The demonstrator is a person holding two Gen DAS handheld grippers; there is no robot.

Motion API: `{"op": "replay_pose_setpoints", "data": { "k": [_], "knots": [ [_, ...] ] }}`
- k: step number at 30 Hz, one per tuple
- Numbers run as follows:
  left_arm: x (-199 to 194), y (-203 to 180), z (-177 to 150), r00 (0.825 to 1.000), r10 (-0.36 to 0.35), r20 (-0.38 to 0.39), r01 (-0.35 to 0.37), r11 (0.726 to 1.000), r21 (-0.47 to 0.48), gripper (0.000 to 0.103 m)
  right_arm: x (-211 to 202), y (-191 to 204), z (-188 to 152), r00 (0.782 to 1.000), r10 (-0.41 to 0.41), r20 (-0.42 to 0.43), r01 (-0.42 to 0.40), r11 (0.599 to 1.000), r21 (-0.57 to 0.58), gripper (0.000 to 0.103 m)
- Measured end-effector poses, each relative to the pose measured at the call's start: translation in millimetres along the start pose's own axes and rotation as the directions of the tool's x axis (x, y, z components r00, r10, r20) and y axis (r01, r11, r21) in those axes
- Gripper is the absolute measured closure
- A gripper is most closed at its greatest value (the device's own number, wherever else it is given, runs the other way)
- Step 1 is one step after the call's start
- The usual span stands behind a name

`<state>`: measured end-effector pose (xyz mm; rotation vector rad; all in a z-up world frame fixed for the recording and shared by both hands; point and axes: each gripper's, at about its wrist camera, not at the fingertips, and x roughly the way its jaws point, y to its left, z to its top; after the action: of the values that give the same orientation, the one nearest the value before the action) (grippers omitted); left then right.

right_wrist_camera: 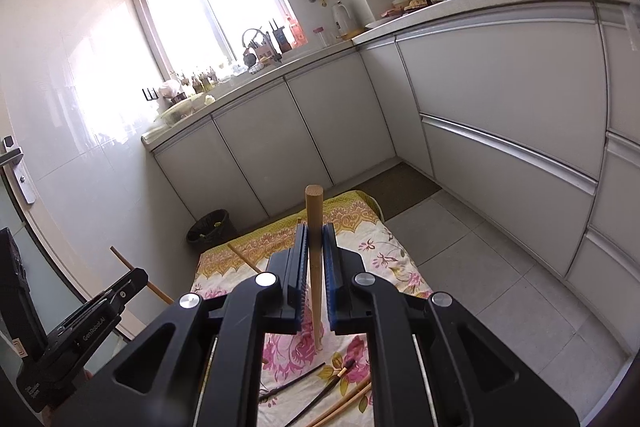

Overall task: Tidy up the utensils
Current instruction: 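Carry both chopsticks over the pink holder and open the left tool to drop one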

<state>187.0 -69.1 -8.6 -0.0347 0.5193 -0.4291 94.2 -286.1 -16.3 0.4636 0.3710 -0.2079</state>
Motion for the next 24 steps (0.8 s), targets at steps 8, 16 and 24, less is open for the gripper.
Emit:
{"op": "replay_pose_setpoints", "data": {
  "k": [8,16,24],
  "knots": [
    [18.4,-12.7,32.0,0.995,0.059,0.08,-0.057,0.998,-0.027,0.099,10.3,-12.9,14.5,0.999,0.031,0.022,-0.031,0.999,0.022,0.095],
    [62.2,-18.1,58.3,0.989,0.108,0.101,-0.106,0.994,-0.018,0.099,29.1,-39.9,11.2,1.0,0.024,0.007,-0.024,0.999,0.041,0.095],
    [114.1,-6.7,58.2,0.978,0.194,0.075,-0.192,0.981,-0.024,0.099,40.1,-54.5,7.1,1.0,0.019,0.007,-0.019,0.998,0.062,0.095]
  ]
}}
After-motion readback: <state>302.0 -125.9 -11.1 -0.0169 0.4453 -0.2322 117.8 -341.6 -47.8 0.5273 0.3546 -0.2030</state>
